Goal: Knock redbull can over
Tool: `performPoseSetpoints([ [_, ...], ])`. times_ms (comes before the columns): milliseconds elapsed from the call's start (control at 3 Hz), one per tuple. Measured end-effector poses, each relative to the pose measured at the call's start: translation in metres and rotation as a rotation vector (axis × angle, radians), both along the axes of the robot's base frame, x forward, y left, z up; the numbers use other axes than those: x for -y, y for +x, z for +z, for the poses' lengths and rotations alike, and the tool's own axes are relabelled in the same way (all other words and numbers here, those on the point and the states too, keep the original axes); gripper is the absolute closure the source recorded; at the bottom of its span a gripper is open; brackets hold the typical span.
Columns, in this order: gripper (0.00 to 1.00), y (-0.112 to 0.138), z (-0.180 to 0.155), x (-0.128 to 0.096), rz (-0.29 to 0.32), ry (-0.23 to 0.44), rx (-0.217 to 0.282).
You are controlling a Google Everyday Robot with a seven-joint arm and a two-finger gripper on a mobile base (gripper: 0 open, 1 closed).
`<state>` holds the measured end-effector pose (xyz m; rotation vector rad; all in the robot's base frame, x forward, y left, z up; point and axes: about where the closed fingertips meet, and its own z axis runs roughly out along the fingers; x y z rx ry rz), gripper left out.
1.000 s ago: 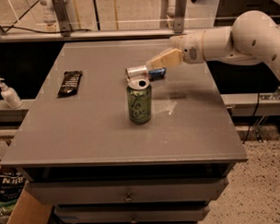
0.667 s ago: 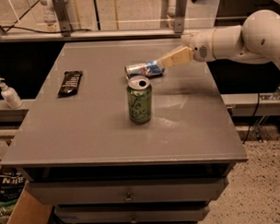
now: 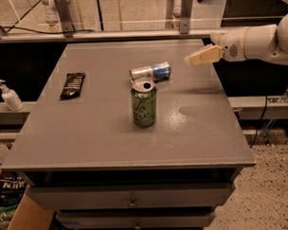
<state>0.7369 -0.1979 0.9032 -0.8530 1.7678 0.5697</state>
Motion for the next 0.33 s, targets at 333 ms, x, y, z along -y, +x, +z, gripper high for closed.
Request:
performPoseSetpoints([
  [333,0.0,0.0,-0.0001,-0.0002,0.0,0.0,0.0],
])
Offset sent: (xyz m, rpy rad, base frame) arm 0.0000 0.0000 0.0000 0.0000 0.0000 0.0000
